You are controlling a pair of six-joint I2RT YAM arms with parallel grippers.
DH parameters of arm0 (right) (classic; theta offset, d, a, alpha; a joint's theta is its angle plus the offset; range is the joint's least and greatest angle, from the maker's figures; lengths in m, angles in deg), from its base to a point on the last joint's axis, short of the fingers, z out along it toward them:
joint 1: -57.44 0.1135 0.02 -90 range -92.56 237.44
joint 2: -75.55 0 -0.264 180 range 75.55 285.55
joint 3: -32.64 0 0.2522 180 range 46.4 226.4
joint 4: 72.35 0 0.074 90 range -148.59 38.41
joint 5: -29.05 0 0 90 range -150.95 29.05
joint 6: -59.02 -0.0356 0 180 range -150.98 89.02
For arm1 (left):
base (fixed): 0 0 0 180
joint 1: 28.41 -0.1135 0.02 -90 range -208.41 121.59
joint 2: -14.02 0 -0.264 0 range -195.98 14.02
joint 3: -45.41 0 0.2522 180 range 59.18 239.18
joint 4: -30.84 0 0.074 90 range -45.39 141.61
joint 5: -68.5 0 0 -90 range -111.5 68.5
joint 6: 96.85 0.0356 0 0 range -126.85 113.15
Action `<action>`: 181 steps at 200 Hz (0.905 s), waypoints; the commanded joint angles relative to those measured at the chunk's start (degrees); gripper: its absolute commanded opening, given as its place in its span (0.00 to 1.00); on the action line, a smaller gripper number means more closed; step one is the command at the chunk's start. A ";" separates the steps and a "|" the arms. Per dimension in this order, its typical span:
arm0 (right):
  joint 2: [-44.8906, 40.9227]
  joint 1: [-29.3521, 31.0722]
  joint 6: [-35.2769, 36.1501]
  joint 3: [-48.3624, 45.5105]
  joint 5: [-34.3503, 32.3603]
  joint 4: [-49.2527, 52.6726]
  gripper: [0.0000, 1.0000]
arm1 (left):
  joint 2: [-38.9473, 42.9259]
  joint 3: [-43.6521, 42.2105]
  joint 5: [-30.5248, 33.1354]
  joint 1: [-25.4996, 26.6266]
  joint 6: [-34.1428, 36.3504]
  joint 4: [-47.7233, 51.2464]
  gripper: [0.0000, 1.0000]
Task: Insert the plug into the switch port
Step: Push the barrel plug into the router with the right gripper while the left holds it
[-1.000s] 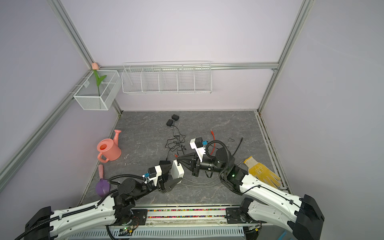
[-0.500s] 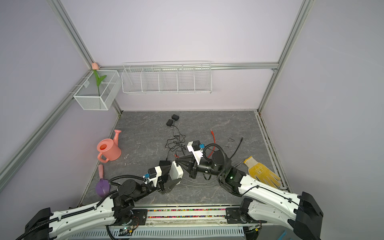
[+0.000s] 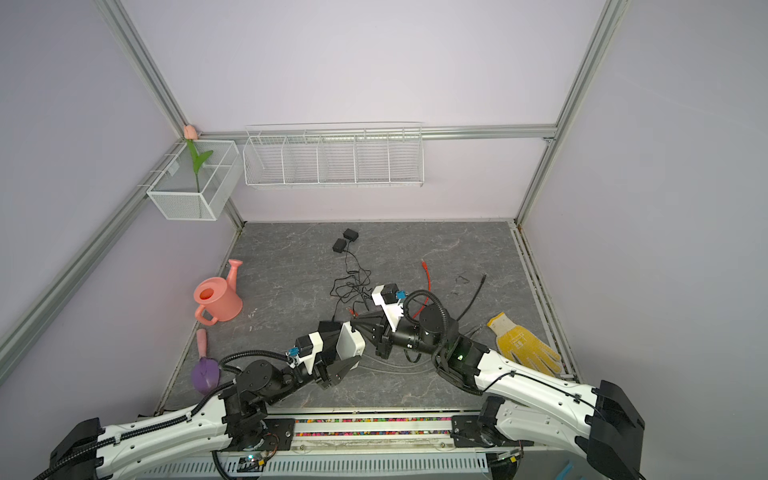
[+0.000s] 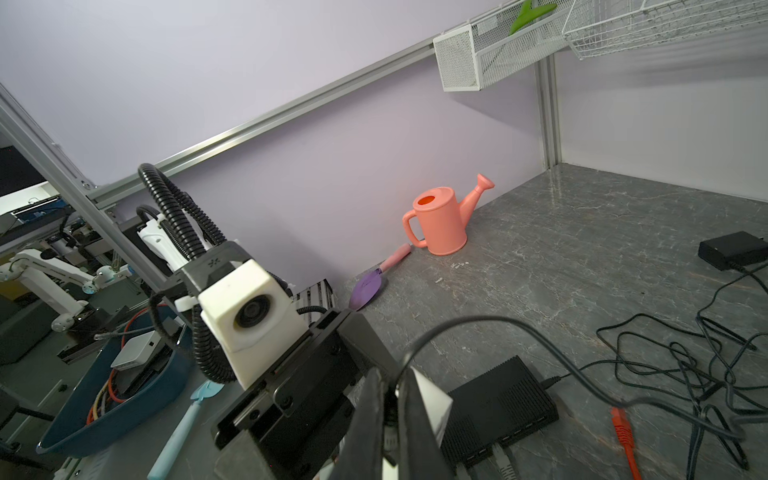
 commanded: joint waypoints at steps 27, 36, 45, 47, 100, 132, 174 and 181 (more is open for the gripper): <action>3.55 1.29 1.80 -1.58 -1.31 13.18 0.07 | 4.14 2.04 2.46 -0.07 0.53 -10.42 0.00; 3.94 1.32 1.96 -1.45 -1.53 13.54 0.07 | 4.63 2.09 2.59 -0.06 0.60 -10.29 0.00; 4.31 1.35 1.94 -1.40 -1.52 13.52 0.07 | 5.04 2.07 2.67 -0.07 0.71 -10.19 0.00; 4.43 1.38 1.89 -1.37 -1.49 13.50 0.07 | 5.18 2.16 2.71 -0.06 0.79 -10.13 0.00; 7.11 1.97 1.97 -0.38 -2.05 14.24 0.07 | 7.54 3.81 2.30 -0.06 1.32 -7.94 0.00; 7.74 2.12 1.83 -0.20 -2.66 14.42 0.07 | 8.54 6.09 1.95 -0.06 1.15 -8.40 0.00; 8.10 2.26 1.49 -0.41 -3.08 14.48 0.07 | 9.44 8.10 0.96 -0.07 1.28 -7.94 0.00; 8.10 2.31 1.38 -0.52 -3.22 14.44 0.07 | 9.60 8.11 1.12 -0.08 1.28 -8.26 0.00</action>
